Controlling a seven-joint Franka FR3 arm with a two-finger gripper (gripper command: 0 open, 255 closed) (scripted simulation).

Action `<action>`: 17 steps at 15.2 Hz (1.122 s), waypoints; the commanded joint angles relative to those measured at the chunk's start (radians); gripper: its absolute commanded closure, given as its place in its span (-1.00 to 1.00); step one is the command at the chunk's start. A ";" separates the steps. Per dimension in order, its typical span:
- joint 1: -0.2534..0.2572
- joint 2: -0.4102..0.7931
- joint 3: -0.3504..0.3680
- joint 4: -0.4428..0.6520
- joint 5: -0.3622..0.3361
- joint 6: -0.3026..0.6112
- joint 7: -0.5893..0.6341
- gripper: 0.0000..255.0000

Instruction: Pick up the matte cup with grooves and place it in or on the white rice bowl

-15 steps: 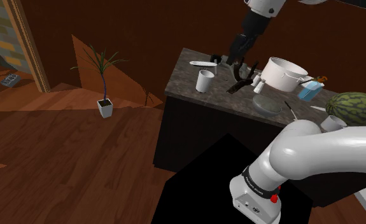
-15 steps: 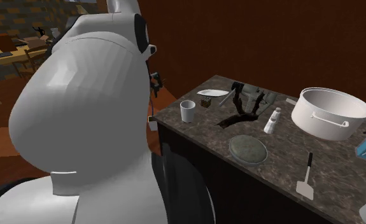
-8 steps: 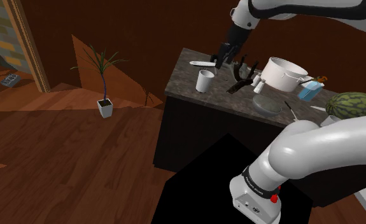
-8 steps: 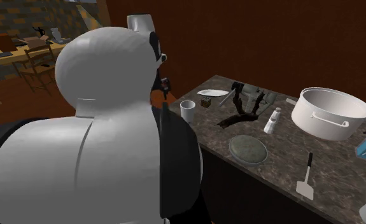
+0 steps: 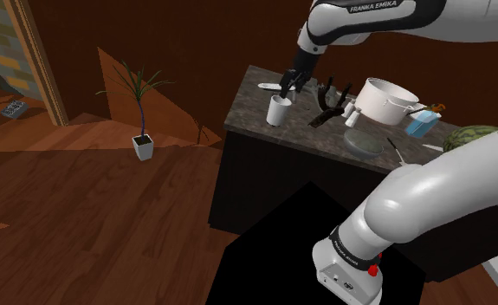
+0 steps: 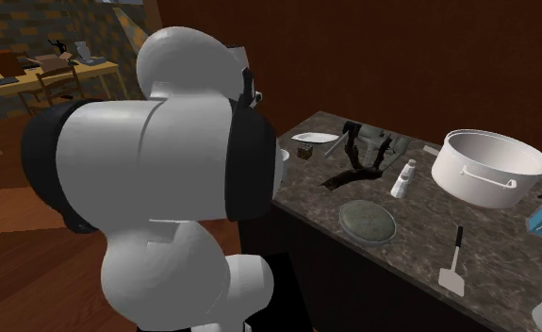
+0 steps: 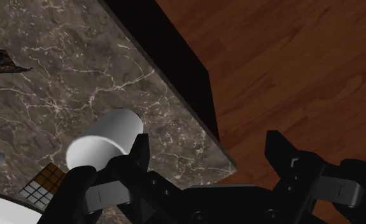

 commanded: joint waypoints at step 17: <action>-0.056 0.540 -0.088 0.267 0.119 0.275 -0.116 -1.00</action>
